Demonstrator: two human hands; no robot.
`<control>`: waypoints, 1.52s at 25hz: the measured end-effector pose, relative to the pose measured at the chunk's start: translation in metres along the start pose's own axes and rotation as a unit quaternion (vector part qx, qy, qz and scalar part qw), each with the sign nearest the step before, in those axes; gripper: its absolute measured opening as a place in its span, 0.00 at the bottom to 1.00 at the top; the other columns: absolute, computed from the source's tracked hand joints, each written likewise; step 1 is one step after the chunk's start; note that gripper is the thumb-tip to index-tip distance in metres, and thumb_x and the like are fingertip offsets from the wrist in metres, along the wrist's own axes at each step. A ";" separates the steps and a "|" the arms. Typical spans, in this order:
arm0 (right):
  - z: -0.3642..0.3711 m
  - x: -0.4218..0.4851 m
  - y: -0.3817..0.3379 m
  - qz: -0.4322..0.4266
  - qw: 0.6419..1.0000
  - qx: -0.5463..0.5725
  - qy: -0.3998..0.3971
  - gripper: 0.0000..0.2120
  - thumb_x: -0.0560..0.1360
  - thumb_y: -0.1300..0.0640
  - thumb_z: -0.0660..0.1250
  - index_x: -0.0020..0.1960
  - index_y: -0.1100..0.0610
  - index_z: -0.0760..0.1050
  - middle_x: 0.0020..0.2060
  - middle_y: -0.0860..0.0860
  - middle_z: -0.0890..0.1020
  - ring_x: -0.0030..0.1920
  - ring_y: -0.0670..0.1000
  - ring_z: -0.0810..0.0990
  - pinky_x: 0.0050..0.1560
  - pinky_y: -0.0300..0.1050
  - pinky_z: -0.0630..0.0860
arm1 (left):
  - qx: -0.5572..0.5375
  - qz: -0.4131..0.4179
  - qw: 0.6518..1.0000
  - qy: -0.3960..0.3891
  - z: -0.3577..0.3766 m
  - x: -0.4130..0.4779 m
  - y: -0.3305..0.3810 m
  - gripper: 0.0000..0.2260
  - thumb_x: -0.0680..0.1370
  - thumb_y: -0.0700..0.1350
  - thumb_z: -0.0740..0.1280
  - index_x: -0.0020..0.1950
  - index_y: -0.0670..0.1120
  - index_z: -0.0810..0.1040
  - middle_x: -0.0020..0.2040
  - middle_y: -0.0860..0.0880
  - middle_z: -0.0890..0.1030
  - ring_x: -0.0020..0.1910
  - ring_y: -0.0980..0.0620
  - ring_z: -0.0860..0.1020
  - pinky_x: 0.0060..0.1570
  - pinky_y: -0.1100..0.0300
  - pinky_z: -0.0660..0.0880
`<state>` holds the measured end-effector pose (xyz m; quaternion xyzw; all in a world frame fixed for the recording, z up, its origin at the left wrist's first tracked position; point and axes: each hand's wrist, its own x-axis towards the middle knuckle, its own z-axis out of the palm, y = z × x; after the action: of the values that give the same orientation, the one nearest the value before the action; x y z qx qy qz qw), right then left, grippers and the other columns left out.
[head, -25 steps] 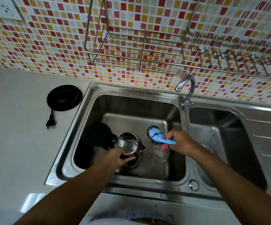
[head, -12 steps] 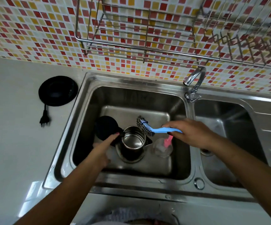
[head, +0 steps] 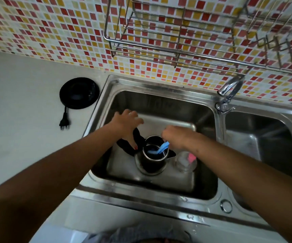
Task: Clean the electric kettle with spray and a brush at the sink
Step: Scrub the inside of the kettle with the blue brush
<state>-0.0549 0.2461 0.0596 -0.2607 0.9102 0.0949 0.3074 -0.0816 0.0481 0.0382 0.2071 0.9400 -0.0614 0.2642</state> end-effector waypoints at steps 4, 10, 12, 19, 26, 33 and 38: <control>0.016 0.011 -0.010 0.002 1.000 0.012 -0.018 0.10 0.74 0.64 0.65 0.54 0.60 0.78 0.55 0.58 0.79 0.48 0.58 0.79 0.41 0.46 0.73 | 0.149 0.058 0.985 -0.061 0.002 0.007 0.025 0.36 0.64 0.66 0.71 0.68 0.51 0.71 0.65 0.48 0.74 0.65 0.45 0.73 0.54 0.51 0.71; 0.026 0.000 -0.029 0.004 0.996 -0.035 0.081 0.12 0.77 0.60 0.62 0.58 0.57 0.77 0.56 0.57 0.78 0.56 0.60 0.79 0.43 0.47 0.69 | 0.088 0.051 0.989 0.106 0.036 -0.027 0.020 0.22 0.67 0.62 0.66 0.51 0.47 0.79 0.50 0.49 0.80 0.50 0.45 0.79 0.39 0.57 0.70; 0.029 -0.005 -0.036 0.000 0.995 0.052 0.086 0.10 0.75 0.59 0.65 0.55 0.61 0.78 0.53 0.60 0.80 0.54 0.62 0.80 0.44 0.46 0.72 | 0.055 0.031 0.989 0.136 0.052 -0.046 0.023 0.21 0.67 0.61 0.65 0.49 0.47 0.79 0.49 0.49 0.80 0.50 0.44 0.79 0.37 0.57 0.67; 0.077 -0.013 -0.077 0.009 0.977 0.195 0.091 0.09 0.75 0.62 0.63 0.51 0.63 0.79 0.52 0.62 0.81 0.57 0.61 0.78 0.53 0.48 0.74 | 0.018 -0.045 0.987 0.150 0.093 -0.099 0.051 0.20 0.61 0.59 0.73 0.45 0.46 0.82 0.40 0.47 0.81 0.40 0.44 0.80 0.34 0.55 0.73; 0.036 -0.048 -0.060 -0.130 0.985 0.044 0.102 0.09 0.74 0.59 0.68 0.53 0.58 0.81 0.51 0.56 0.82 0.55 0.57 0.78 0.53 0.48 0.73 | 0.036 -0.041 0.988 0.145 0.086 -0.113 0.071 0.22 0.74 0.56 0.65 0.65 0.46 0.73 0.61 0.46 0.76 0.60 0.44 0.73 0.53 0.51 0.70; 0.031 -0.071 -0.044 -0.144 0.985 0.027 0.095 0.08 0.74 0.57 0.68 0.52 0.54 0.82 0.49 0.55 0.83 0.50 0.57 0.80 0.50 0.53 0.78 | 0.073 -0.029 0.988 0.136 0.074 -0.107 0.085 0.19 0.77 0.53 0.64 0.64 0.45 0.74 0.61 0.44 0.76 0.60 0.43 0.72 0.54 0.50 0.70; 0.073 -0.060 -0.069 -0.033 0.978 0.180 0.097 0.09 0.74 0.62 0.62 0.48 0.62 0.81 0.46 0.62 0.83 0.49 0.61 0.81 0.48 0.51 0.77 | 0.063 -0.033 0.989 0.132 0.073 -0.108 0.083 0.20 0.76 0.55 0.65 0.63 0.46 0.75 0.59 0.45 0.77 0.59 0.44 0.73 0.53 0.51 0.70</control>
<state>0.0598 0.2366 0.0372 -0.2391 0.9287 -0.1065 0.2625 0.0715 0.0685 0.0316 0.1985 0.9672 -0.1011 0.1224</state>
